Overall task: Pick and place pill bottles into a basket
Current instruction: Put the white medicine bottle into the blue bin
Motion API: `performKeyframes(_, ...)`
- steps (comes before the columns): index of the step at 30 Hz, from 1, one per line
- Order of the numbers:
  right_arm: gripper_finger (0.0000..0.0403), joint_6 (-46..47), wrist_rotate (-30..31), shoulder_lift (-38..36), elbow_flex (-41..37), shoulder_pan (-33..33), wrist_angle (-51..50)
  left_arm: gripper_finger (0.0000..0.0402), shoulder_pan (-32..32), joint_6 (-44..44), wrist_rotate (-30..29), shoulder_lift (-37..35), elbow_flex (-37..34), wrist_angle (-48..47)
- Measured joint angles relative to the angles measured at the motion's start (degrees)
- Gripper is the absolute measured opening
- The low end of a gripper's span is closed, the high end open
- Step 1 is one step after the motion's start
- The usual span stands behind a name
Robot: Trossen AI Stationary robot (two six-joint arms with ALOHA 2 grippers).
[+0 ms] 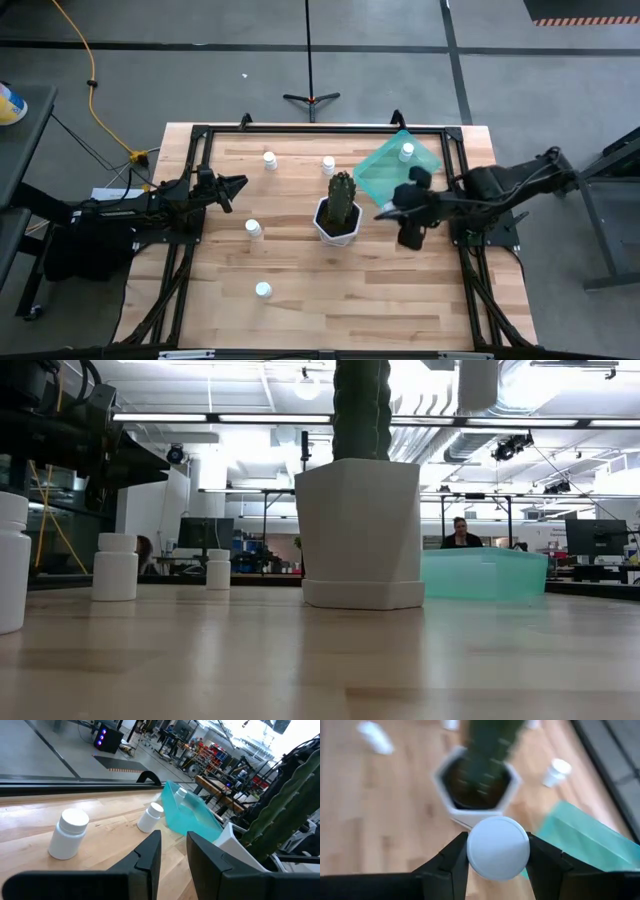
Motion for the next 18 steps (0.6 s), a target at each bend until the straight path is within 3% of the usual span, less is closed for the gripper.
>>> performKeyframes(5, 0.0150, -0.52, 0.48, -1.38, 0.00, -4.86, -5.52, 0.0126, 0.01, 0.00, 0.00, -0.01, 0.00, 0.00)
performKeyframes(8, 0.0150, -5.46, -1.20, -2.09, 0.00, -8.80, -6.59, 0.0127, -0.01, 0.00, -0.02, 0.01, 0.00, 0.00)
performKeyframes(18, 0.0152, -17.32, -5.04, -6.07, 0.00, -27.11, -4.16, 0.0127, -0.01, 0.51, -0.04, 0.01, 0.00, 0.00)
